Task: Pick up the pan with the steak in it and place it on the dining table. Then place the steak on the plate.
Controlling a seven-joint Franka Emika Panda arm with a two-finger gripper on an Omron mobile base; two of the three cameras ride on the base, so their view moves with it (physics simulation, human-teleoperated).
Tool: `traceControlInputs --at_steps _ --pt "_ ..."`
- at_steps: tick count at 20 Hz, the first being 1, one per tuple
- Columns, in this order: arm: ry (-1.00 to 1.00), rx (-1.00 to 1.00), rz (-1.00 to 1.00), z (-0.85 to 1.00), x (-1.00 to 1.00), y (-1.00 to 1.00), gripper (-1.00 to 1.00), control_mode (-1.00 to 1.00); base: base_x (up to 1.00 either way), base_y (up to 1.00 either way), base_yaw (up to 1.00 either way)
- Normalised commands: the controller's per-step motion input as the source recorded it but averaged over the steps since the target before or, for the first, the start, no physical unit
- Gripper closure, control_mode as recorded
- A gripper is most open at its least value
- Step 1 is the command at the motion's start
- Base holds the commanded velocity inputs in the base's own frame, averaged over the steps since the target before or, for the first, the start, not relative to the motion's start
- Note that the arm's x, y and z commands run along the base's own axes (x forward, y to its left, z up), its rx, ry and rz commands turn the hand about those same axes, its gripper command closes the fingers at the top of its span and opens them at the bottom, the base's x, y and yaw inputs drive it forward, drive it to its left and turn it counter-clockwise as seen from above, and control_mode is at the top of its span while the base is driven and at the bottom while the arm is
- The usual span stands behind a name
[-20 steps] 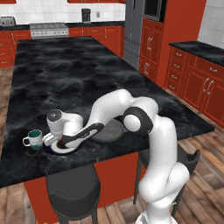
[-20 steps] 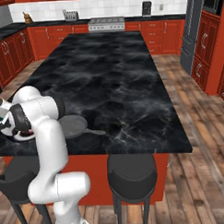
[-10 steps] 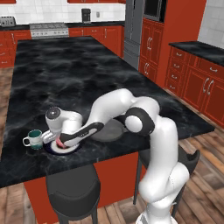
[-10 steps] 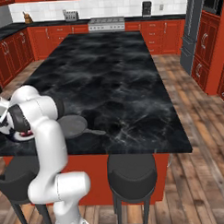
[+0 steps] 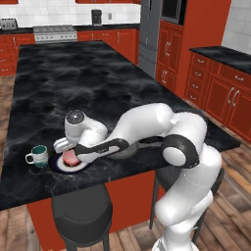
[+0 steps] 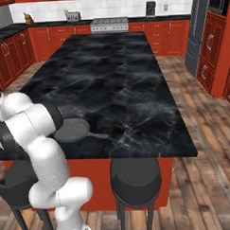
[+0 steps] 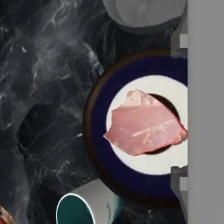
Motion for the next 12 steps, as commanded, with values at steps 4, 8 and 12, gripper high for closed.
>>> traceControlInputs --at_steps 4,8,12 --pt "-0.01 0.19 0.0 0.25 -0.52 -0.94 -1.0 -1.0 0.0 0.0 0.0" --pt "-0.13 0.19 -0.04 0.05 -0.45 -0.79 -1.0 -1.0 0.0 0.0 0.0" --pt "-0.29 0.05 0.01 0.01 -0.47 -0.08 -1.0 -1.0 0.0 0.0 0.0"
